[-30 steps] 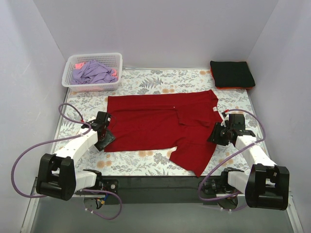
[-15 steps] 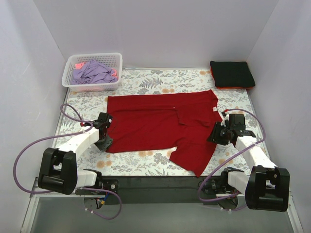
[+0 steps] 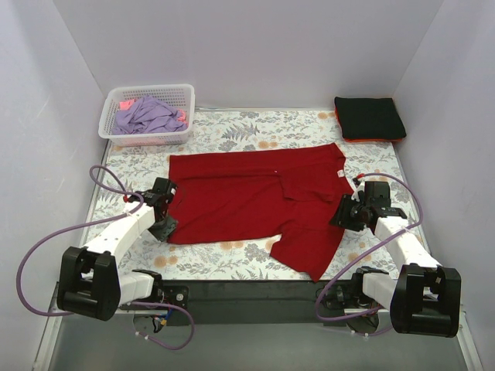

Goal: Fold and stack the t-shirts
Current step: Fold the tshirt

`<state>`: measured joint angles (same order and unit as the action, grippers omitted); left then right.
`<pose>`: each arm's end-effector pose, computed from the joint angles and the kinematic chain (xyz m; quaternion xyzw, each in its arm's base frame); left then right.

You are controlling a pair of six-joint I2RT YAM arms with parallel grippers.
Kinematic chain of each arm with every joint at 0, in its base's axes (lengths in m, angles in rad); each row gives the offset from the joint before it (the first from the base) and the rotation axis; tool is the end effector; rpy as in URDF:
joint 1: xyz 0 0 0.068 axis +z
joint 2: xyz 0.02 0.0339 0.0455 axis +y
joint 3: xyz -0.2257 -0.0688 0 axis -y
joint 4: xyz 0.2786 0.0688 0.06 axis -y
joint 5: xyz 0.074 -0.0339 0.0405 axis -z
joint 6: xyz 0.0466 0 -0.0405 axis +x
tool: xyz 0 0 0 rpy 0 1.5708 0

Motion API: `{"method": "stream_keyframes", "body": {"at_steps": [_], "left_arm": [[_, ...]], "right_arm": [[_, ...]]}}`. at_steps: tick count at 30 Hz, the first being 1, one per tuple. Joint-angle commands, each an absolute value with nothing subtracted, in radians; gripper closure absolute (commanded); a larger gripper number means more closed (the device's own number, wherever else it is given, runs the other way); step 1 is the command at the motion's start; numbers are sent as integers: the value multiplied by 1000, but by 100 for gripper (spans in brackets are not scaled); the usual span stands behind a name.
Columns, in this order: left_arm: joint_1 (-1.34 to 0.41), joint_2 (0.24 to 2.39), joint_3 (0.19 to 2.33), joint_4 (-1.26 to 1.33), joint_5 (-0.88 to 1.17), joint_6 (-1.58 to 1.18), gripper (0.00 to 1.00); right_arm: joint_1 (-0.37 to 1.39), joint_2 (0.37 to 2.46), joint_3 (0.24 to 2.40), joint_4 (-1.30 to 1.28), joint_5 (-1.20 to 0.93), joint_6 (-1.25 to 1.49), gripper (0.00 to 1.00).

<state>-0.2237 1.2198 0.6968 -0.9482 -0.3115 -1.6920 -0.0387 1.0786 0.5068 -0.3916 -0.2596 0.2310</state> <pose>0.2230 -0.0361 0.1205 -0.6668 0.7273 0.0489 0.1550 0.2483 0.0024 0.1144 0.0889 0.9428 0.1514 0.2833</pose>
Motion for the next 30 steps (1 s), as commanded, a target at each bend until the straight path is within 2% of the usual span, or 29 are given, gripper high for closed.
{"method": "stream_keyframes", "body": {"at_steps": [1,4,9,11,19,30], "left_arm": [[-219,1184,713,-985,-337,-1715,85],[-219,1132,738,-982,-363,-1709,80],[-219,1114,791,-965,-371,-1655,60],[-221,1101,799,-934,-368,-1631,57],[-219,1074,736,-717,-333,-1480,57],[-219,1207,698,-588,-304,-1444,62]], "right_arm": [[-35,1068,537,-387,-244,219,56],[-35,1068,540,-390,-245,221,56],[-35,1072,555,-413,-232,221,57],[-32,1071,563,-419,-229,227,57],[-25,1140,565,-446,-167,233,63],[-25,1281,595,-544,-31,247,66]]}}
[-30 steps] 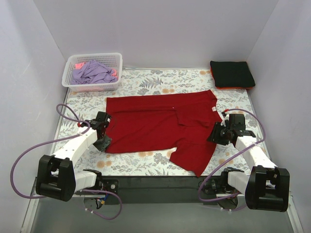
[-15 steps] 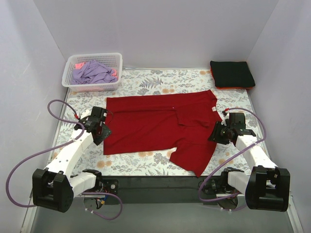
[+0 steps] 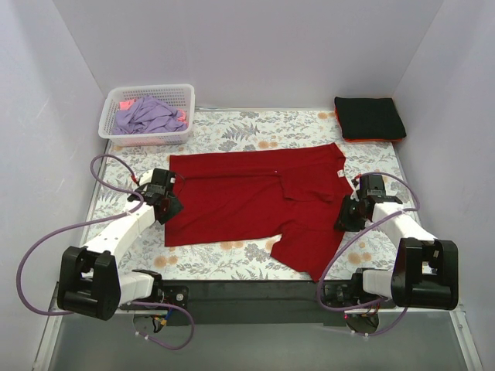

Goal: Fold and stack the t-shirts
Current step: Fold the tshirt

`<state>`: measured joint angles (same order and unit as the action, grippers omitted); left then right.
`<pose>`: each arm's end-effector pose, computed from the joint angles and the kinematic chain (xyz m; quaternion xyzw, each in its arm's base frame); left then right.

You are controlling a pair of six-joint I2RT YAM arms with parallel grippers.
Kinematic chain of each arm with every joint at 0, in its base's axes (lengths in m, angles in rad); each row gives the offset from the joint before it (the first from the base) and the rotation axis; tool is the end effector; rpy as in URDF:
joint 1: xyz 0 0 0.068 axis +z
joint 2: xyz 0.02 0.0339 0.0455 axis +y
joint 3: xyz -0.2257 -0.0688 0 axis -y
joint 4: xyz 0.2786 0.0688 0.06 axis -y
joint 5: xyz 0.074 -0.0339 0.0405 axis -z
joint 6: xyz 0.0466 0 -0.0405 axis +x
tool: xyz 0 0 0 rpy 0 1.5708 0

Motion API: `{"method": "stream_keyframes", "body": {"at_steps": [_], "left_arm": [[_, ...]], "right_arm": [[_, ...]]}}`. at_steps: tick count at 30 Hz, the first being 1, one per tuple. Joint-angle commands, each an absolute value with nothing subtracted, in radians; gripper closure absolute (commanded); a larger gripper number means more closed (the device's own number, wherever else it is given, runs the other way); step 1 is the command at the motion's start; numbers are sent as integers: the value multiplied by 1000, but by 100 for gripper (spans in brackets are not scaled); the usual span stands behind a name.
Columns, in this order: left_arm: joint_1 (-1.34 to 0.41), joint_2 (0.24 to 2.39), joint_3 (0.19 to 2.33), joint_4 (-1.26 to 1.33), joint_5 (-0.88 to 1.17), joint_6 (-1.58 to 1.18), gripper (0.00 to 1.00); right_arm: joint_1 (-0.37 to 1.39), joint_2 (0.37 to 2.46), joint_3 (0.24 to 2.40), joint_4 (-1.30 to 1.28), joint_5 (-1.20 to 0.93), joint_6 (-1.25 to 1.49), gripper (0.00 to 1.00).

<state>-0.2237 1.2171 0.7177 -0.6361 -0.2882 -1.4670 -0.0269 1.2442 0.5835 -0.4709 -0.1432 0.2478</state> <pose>0.2615 -0.0459 0.1369 -0.5880 0.7675 -0.0669 0.2467 0.2555 -0.0002 0.0950 0.1179 0.9665 0.0933 0.2083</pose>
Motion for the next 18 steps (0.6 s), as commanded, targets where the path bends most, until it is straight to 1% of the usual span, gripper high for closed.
{"method": "stream_keyframes", "body": {"at_steps": [1,2,8,13,14,18], "left_arm": [[-219,1203,693,-581,-310,-1442,62],[-219,1200,692,-581,-316,-1440,63],[-219,1192,696,-587,-318,-1433,63],[-218,1184,699,-589,-318,-1427,62],[-219,1181,698,-586,-316,-1427,62],[-219,1174,695,-586,-313,-1424,60]], "right_arm": [[-25,1285,603,-561,-12,247,66],[-25,1285,610,-574,32,252,66],[-26,1275,646,-653,64,278,66],[-26,1250,672,-684,68,281,64],[-26,1240,681,-686,67,285,63],[-26,1151,699,-686,93,299,55]]}}
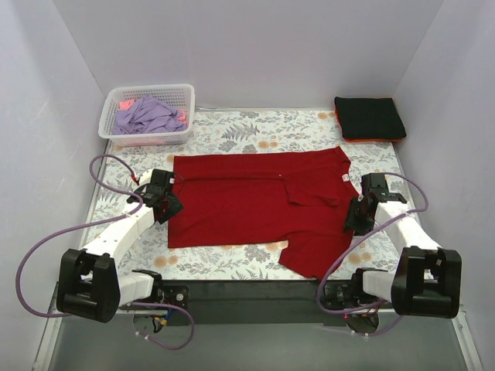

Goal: Fold and stack the t-shirts
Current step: Fold the tshirt

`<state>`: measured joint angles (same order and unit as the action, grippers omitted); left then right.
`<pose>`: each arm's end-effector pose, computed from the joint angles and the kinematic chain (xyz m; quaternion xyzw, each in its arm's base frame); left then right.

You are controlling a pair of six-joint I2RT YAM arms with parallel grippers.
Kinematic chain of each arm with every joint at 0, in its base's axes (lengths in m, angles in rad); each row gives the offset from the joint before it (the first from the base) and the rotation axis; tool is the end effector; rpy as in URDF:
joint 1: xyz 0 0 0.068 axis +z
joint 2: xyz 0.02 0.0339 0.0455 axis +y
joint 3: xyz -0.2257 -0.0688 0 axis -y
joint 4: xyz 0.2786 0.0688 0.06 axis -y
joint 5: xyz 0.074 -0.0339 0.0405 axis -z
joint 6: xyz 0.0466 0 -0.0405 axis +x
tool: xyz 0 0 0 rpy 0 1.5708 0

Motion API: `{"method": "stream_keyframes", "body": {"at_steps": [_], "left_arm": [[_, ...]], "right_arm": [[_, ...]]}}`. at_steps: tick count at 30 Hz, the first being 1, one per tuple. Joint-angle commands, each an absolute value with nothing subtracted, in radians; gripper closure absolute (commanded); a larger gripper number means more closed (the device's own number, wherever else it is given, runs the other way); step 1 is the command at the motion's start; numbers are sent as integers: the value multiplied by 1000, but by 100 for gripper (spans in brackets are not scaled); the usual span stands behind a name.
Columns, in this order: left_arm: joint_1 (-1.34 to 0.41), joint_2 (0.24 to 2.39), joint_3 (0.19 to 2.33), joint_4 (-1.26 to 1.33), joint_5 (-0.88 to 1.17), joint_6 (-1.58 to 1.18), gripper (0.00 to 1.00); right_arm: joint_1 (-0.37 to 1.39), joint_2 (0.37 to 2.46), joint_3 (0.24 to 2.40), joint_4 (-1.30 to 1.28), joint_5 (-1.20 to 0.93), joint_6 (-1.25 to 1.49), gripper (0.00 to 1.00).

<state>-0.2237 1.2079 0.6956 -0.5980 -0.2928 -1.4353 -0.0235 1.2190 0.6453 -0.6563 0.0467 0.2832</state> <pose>0.2612 -0.0456 0.1340 -0.5758 0.7728 -0.0706 0.2572 0.2490 -0.0080 0.1109 0.1544 0.9731 -0.0009 0.1711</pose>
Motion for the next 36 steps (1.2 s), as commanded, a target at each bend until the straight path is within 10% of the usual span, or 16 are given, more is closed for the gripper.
{"method": "stream_keyframes", "body": {"at_steps": [1,14,36], "left_arm": [[-218,1173,695,-587,-314,-1424,60],[-218,1212,764,-545,-279,-1401,60],[-218,1770,1285,-426,-297,-1362,62]], "right_arm": [[-28,1140,701,-686,101,299,54],[-51,1137,785,-536,-147,291,57],[-61,1886,1336,-14,-264,310,65]]}}
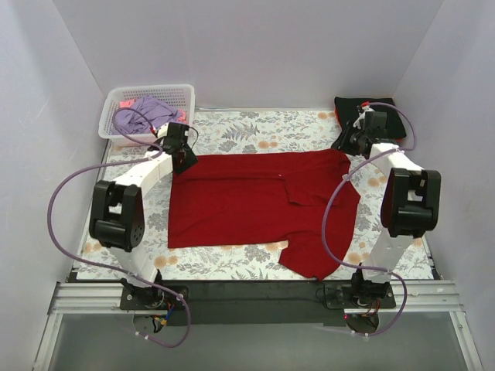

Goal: Fold and stack the t-shirts
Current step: Fold the tshirt

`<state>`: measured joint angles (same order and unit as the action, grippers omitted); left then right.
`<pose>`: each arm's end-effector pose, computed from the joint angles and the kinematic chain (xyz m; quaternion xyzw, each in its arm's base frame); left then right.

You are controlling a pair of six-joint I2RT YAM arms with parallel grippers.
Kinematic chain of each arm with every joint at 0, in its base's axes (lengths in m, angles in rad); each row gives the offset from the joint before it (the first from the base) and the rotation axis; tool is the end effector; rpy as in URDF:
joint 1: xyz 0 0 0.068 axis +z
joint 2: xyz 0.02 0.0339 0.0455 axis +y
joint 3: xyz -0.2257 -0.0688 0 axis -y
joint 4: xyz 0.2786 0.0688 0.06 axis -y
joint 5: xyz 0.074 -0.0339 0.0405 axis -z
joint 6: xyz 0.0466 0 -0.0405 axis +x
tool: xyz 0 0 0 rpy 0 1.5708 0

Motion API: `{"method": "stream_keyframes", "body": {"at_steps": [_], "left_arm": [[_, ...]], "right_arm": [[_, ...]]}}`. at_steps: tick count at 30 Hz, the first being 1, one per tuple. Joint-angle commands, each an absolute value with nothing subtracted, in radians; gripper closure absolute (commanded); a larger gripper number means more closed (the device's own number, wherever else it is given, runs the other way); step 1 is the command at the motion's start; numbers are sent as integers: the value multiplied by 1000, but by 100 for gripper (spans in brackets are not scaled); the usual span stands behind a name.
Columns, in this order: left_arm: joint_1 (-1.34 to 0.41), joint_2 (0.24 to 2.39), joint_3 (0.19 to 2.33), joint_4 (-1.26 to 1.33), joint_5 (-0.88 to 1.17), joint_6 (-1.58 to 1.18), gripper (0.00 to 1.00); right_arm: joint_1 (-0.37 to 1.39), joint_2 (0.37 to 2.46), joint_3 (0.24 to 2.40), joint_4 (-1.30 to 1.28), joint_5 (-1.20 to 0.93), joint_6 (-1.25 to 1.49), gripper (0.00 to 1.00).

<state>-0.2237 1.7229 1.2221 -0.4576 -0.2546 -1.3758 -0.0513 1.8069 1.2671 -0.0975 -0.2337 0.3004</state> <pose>0.3886 -0.0764 0.1580 -0.5473 0.7723 -0.1301 0.2952 0.4385 -0.0117 0.1702 0.1035 0.8824 0.1588 0.4305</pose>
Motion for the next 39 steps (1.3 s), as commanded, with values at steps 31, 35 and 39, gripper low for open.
{"method": "stream_keyframes", "body": {"at_steps": [31,35,39], "left_arm": [[-218,2055,1468,-442,-311,-1355,63],[-218,2100,1483,-446,-325,-1342,63],[-218,2138,1509,-445,-328,-1341,63]], "right_arm": [[-166,1973,1241,97,-489,367,68],[-176,2037,1253,98,-474,376,69],[-181,2091,1294,95,-453,365,70]]}}
